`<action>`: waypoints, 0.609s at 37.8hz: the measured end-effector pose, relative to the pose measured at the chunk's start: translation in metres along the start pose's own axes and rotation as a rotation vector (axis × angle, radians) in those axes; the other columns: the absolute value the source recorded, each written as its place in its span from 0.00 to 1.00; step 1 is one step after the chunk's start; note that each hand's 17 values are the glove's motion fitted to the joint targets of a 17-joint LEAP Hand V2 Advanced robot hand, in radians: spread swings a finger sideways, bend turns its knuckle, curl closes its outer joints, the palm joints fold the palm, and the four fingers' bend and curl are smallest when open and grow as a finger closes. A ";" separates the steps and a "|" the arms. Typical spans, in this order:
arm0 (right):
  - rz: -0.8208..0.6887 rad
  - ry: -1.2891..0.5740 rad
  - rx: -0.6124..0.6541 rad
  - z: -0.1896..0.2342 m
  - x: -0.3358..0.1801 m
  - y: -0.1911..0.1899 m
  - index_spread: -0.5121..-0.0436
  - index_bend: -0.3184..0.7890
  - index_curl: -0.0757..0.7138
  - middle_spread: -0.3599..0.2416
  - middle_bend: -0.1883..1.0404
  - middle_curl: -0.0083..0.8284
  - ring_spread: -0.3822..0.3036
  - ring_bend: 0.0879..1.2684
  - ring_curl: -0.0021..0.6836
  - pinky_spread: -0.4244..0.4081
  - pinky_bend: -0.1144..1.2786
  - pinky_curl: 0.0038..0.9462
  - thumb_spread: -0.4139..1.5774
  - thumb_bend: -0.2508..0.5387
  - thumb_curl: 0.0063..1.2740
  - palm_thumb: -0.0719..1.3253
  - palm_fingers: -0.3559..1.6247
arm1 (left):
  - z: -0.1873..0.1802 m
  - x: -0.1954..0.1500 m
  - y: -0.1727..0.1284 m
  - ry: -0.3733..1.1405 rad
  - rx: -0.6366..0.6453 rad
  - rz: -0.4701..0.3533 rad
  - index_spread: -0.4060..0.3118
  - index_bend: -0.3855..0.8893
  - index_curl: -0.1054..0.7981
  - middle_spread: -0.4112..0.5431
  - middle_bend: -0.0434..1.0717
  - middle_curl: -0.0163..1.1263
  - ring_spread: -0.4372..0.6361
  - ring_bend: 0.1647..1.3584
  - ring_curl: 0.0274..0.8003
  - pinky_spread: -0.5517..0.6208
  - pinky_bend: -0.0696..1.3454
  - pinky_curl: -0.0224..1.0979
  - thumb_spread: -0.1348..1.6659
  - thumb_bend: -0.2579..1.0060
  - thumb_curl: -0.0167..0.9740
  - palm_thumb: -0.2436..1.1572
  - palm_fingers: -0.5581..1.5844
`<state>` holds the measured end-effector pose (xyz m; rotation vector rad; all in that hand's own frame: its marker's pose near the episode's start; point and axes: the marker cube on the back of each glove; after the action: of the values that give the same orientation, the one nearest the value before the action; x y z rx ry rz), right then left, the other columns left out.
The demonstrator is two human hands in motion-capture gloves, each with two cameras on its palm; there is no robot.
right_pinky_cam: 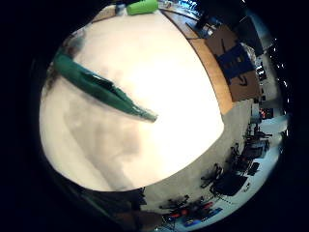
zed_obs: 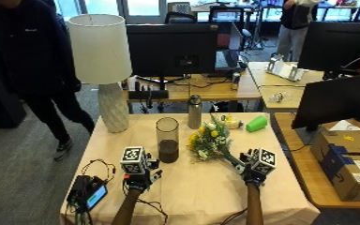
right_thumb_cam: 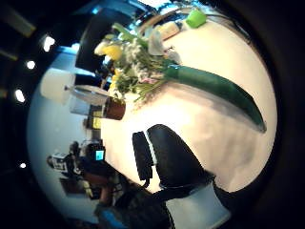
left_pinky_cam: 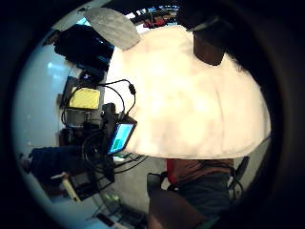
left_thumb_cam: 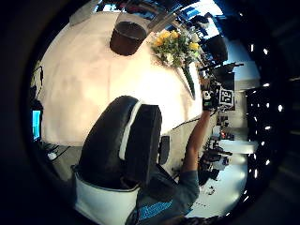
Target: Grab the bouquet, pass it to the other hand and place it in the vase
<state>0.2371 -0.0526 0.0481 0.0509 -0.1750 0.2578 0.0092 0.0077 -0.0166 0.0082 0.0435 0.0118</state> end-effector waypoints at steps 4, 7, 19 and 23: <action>0.006 -0.017 0.028 -0.005 0.001 -0.003 0.24 0.41 0.40 0.59 0.32 0.41 0.79 0.13 0.34 0.86 0.44 0.35 0.77 0.31 0.21 0.28 0.17 | 0.005 -0.001 0.000 0.001 -0.021 -0.001 0.59 0.39 0.31 0.61 0.30 0.31 0.79 0.43 0.31 0.82 0.49 0.31 0.70 0.19 0.27 0.22 0.30; 0.000 0.012 0.112 -0.005 0.009 -0.015 0.24 0.41 0.40 0.59 0.32 0.41 0.79 0.12 0.34 0.86 0.44 0.35 0.77 0.30 0.22 0.29 0.17 | 0.008 -0.001 -0.002 0.004 -0.023 -0.004 0.59 0.39 0.31 0.61 0.30 0.31 0.79 0.43 0.32 0.82 0.49 0.32 0.70 0.19 0.27 0.22 0.29; -0.014 -0.052 -0.089 0.030 0.026 -0.001 0.33 0.38 0.36 0.54 0.42 0.45 0.70 0.29 0.41 0.83 0.43 0.34 0.76 0.39 0.27 0.47 0.37 | 0.008 -0.002 -0.001 0.010 -0.033 -0.016 0.59 0.39 0.32 0.61 0.30 0.32 0.78 0.44 0.32 0.82 0.49 0.32 0.70 0.19 0.27 0.22 0.29; 0.050 0.014 -0.023 0.036 0.042 -0.007 0.37 0.38 0.36 0.48 0.49 0.49 0.58 0.37 0.46 0.81 0.40 0.32 0.75 0.44 0.29 0.56 0.49 | 0.011 -0.003 -0.001 0.014 -0.041 -0.018 0.59 0.38 0.32 0.61 0.30 0.32 0.78 0.44 0.31 0.82 0.49 0.32 0.70 0.19 0.27 0.22 0.30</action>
<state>0.2729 -0.0512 0.0910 0.0218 -0.1656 0.3058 0.0069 0.0068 -0.0057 -0.0335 0.0575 -0.0050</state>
